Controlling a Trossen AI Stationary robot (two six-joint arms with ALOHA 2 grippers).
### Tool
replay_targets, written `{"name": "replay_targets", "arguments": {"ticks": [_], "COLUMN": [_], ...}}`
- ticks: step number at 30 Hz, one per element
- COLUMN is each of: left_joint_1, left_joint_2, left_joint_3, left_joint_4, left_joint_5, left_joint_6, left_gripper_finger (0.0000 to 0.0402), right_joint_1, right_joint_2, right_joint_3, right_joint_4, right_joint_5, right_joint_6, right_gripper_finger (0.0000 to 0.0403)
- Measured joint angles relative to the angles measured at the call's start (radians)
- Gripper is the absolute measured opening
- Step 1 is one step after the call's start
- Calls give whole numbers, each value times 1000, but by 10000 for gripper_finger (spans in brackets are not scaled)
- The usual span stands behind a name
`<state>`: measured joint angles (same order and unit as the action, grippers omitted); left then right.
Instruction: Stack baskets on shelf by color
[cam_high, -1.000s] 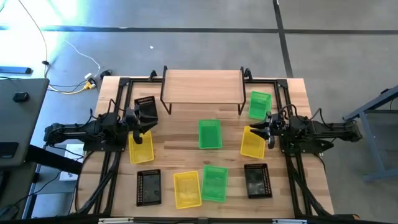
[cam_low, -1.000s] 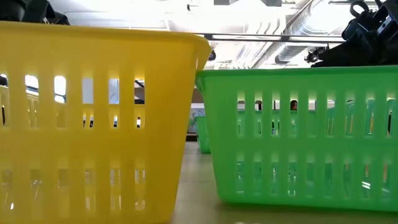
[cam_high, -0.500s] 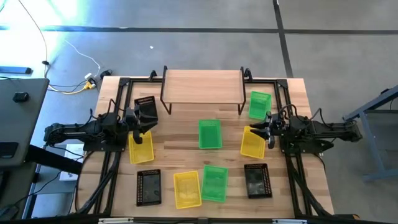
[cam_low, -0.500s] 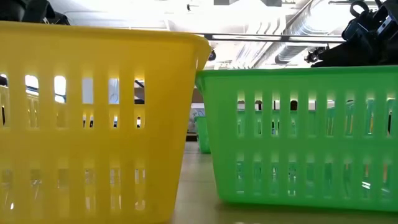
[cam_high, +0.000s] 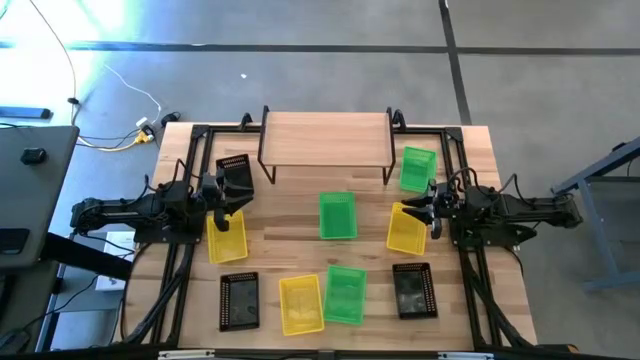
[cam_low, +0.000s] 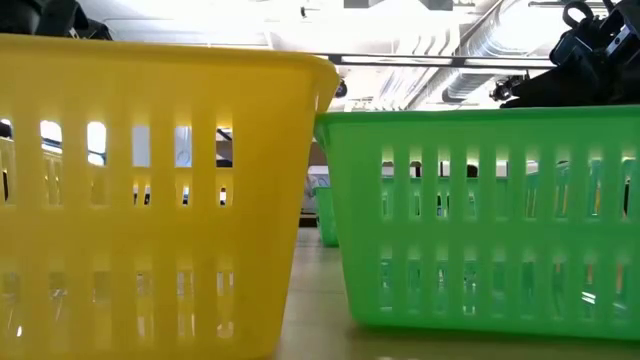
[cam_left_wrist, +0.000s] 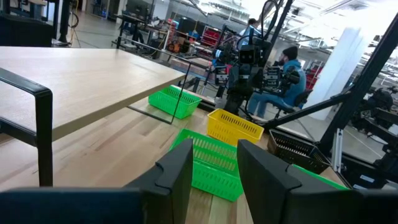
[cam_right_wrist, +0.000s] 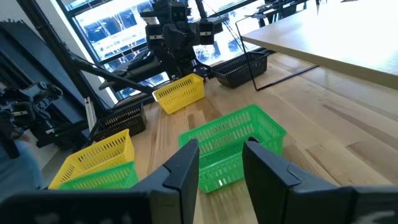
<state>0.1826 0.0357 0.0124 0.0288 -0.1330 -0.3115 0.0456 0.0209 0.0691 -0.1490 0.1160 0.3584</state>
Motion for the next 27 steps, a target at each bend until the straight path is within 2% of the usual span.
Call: {"name": "replay_targets", "arguments": {"ticks": [23,27], "left_joint_1": [0,0], "left_joint_2": [0,0], "left_joint_3": [0,0], "left_joint_4": [5,5], "left_joint_5": [-28,-8], "left_joint_6": [-2,-78], "left_gripper_finger": [117,117], "right_joint_1": [0,0], "right_joint_2": [0,0], "right_joint_3": [0,0], "right_joint_4": [0,0], "right_joint_5": [0,0], "right_joint_6": [0,0], "right_gripper_finger": [110,110]}}
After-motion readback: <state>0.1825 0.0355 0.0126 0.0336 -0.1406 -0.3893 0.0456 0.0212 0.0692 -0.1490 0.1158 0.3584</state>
